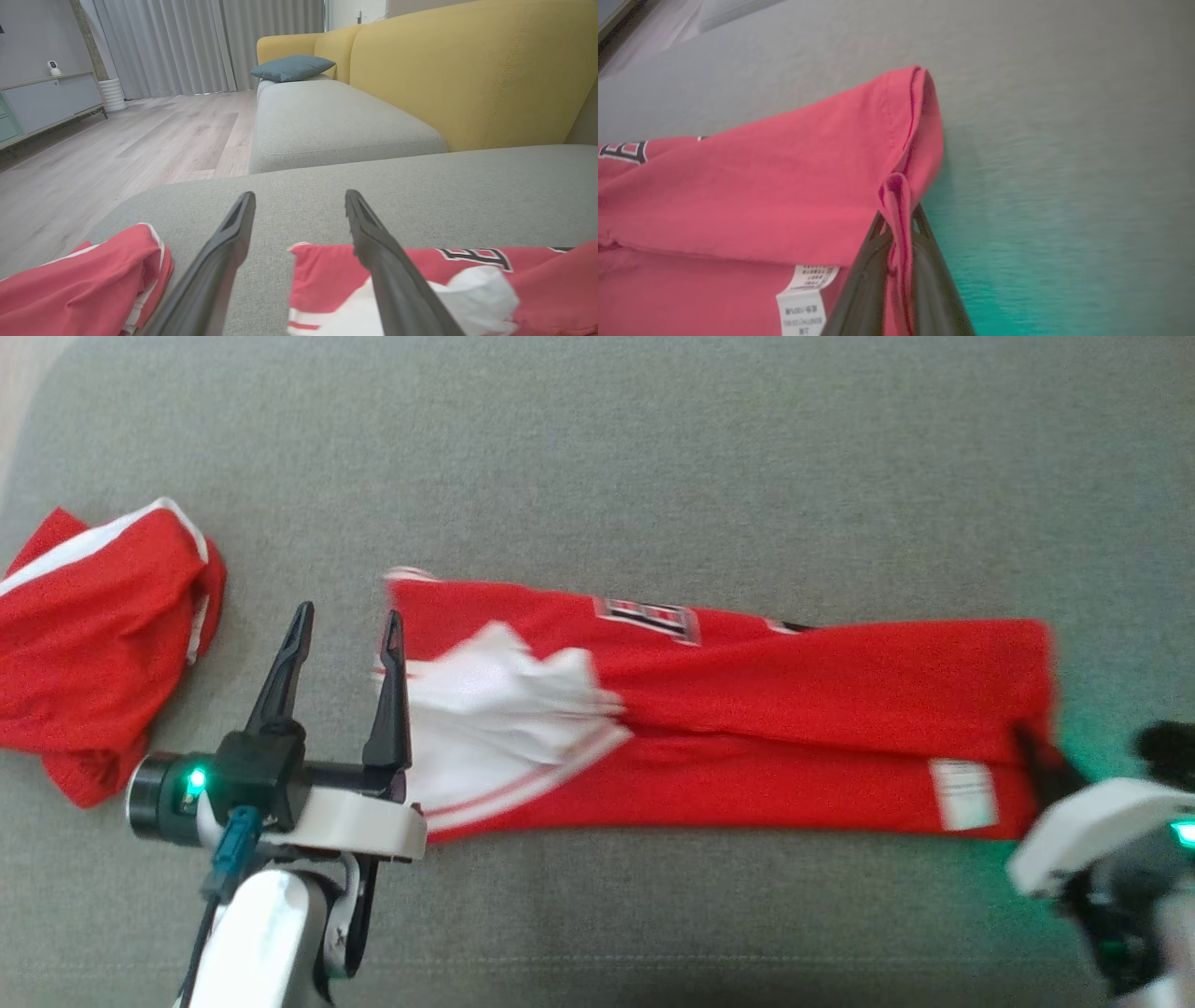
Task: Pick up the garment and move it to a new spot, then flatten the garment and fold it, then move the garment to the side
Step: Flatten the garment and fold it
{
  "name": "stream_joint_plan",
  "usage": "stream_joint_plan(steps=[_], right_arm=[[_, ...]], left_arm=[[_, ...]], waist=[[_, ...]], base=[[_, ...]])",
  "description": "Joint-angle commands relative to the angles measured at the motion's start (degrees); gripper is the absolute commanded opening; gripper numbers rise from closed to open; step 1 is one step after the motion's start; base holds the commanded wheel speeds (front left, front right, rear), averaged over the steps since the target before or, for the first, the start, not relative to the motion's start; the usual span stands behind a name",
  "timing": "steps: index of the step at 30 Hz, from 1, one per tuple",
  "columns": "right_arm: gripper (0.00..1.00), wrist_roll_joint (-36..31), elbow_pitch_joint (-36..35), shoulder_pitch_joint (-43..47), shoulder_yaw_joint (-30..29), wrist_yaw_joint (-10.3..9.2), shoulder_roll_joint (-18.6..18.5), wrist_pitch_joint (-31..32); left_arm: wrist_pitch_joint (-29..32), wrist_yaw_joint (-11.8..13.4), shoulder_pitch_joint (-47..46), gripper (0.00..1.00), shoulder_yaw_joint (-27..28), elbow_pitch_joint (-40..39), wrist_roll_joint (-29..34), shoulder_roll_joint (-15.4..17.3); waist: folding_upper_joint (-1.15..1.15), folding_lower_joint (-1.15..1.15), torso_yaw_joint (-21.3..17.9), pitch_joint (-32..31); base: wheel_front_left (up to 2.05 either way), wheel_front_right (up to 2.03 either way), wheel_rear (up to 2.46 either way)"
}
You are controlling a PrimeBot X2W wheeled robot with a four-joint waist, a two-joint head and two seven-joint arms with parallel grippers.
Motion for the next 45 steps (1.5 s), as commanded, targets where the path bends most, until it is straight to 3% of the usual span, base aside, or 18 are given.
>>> stream_joint_plan(steps=[1,7,12,17,21,26,31,39,40,41,42,45], right_arm=[[0.00,0.16,-2.39,-0.12,-0.94,0.37,-2.34,-0.82],[0.00,-0.73,-5.31,1.15,-9.35,0.37,-4.44,0.53],[0.00,0.73,-11.09,0.27,-8.62,0.37,-3.37,3.88],[0.00,5.88,-18.68,-3.00,0.70,0.37,1.35,9.28],[0.00,12.14,-19.42,-6.69,10.04,0.37,5.66,10.90],[0.00,18.42,-14.58,-10.54,21.39,0.37,7.17,8.73],[0.00,26.65,-6.71,-13.90,32.96,0.37,7.28,1.39],[0.00,30.12,3.12,-18.83,40.51,0.37,7.29,-7.06],[0.17,30.25,4.36,-19.51,41.33,0.37,7.29,-8.10],[0.76,30.56,5.48,-20.10,42.04,0.37,7.29,-9.04],[1.00,30.48,6.48,-20.75,42.51,0.37,7.29,-10.29],[1.00,30.01,7.73,-22.74,44.58,0.37,7.29,-13.42]], left_arm=[[-0.42,0.38,-1.52,1.00,2.15,-1.67,-0.22,1.10],[-0.06,0.47,-0.64,1.00,1.69,-1.75,-0.42,1.33],[0.36,0.53,-0.17,1.00,1.43,-1.80,-0.61,1.62],[0.81,0.56,0.19,1.00,1.08,-1.85,-0.78,1.82],[0.95,0.42,0.01,1.00,0.48,-1.61,-0.89,1.67],[0.88,-0.10,-0.77,1.00,-0.78,-1.22,-0.95,1.09],[0.47,-0.43,-1.93,1.00,-1.80,-0.15,-1.03,0.39],[-0.22,-0.43,-2.78,1.00,-2.30,1.08,-1.17,-0.17],[-0.29,-0.36,-2.82,1.00,-2.37,1.21,-1.17,-0.26],[-0.36,-0.30,-2.85,1.00,-2.42,1.32,-1.17,-0.34],[-0.42,-0.25,-2.89,1.00,-2.46,1.45,-1.18,-0.39],[-0.59,-0.09,-2.97,1.00,-2.45,1.73,-1.25,-0.45]], waist=[[0.00,0.00,-0.32,-0.55],[0.00,0.00,-1.18,-2.05],[0.00,0.00,-1.75,-3.19],[0.00,0.00,-2.25,-4.11],[0.00,0.00,-1.84,-4.47],[0.00,0.00,0.46,-3.91],[0.00,0.00,3.33,-2.78],[0.00,0.00,4.68,-1.87],[0.00,0.00,4.70,-1.77],[0.00,0.00,4.69,-1.68],[0.00,0.00,4.66,-1.60],[0.00,0.00,4.31,-1.38]], base=[[0.00,0.00,0.00],[0.00,0.00,0.00],[0.00,0.00,0.00],[0.00,0.00,0.00],[0.00,0.00,0.00],[0.00,0.00,0.00],[0.00,0.00,0.00],[0.00,0.00,0.00],[0.00,0.00,0.00],[0.00,0.00,0.00],[0.00,0.00,0.00],[0.00,0.00,0.00]])
